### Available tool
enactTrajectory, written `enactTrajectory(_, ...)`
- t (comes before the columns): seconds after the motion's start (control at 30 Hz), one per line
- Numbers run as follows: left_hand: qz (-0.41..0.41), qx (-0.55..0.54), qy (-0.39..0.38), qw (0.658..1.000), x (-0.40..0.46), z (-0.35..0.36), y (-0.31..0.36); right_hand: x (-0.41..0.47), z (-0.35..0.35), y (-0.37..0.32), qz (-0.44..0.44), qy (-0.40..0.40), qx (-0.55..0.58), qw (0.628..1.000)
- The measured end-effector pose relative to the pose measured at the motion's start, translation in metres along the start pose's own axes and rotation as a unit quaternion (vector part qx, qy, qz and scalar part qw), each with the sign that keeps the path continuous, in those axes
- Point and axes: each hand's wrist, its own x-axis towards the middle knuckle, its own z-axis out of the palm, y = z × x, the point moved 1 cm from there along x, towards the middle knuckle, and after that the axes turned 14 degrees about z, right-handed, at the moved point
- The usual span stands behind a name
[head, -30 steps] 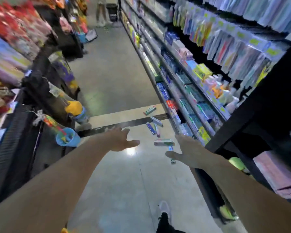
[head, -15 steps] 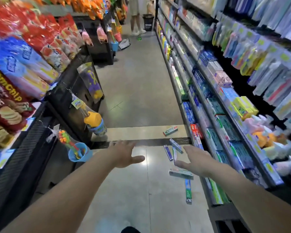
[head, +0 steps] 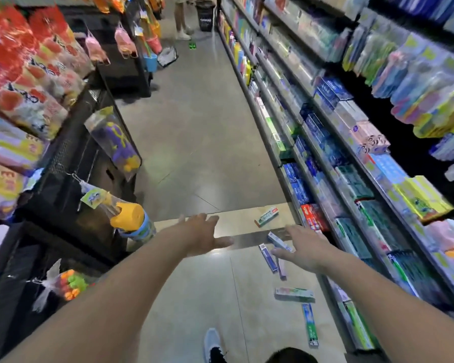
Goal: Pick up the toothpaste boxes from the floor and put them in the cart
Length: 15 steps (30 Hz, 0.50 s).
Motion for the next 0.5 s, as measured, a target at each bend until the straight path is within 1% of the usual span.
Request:
enactTrajectory(0.2,0.02,0.018,-0.039,0.999,0.073,-0.042,-0.047,0.062,-0.033,-0.016,0.022,-0.01,0.008,1.0)
enactTrajectory(0.5,0.035,0.046,-0.078,0.995,0.211,-0.113,-0.066,0.186,-0.08,0.018,0.066,-0.034,0.04,0.996)
